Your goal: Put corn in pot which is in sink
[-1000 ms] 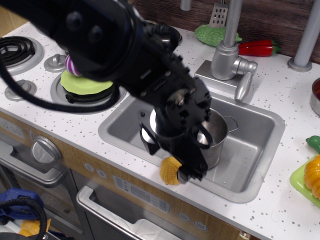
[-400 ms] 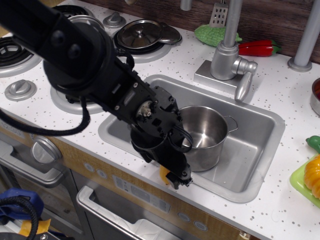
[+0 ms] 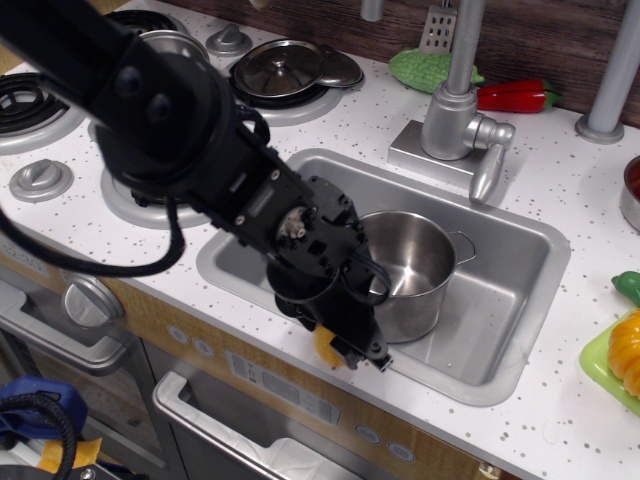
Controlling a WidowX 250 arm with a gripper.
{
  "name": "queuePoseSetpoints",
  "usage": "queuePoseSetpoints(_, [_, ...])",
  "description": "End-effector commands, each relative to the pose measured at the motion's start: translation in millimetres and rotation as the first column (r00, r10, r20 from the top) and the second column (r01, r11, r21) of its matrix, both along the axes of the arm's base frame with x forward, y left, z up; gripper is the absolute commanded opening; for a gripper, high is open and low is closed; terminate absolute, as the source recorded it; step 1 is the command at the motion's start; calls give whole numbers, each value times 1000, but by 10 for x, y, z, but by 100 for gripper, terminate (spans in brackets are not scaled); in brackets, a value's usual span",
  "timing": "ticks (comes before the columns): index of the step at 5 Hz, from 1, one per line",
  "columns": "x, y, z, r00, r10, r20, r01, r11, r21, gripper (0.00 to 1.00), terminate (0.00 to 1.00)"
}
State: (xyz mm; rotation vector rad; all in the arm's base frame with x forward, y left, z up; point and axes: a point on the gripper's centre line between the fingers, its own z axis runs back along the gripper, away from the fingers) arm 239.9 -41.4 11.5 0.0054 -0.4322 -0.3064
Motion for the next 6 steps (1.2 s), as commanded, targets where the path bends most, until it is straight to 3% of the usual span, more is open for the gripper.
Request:
queuePoseSetpoints(1, [160, -7, 181, 1000, -29, -2, 29, 1000, 7, 0, 0])
queuePoseSetpoints(3, [601, 105, 506, 989, -128, -72, 135, 984, 118, 0, 0])
queuePoseSetpoints(5, [1051, 119, 490, 968, -242, -71, 248, 964, 99, 0, 0])
queuePoseSetpoints(6, [1110, 150, 435, 959, -277, -63, 282, 957, 69, 100, 0])
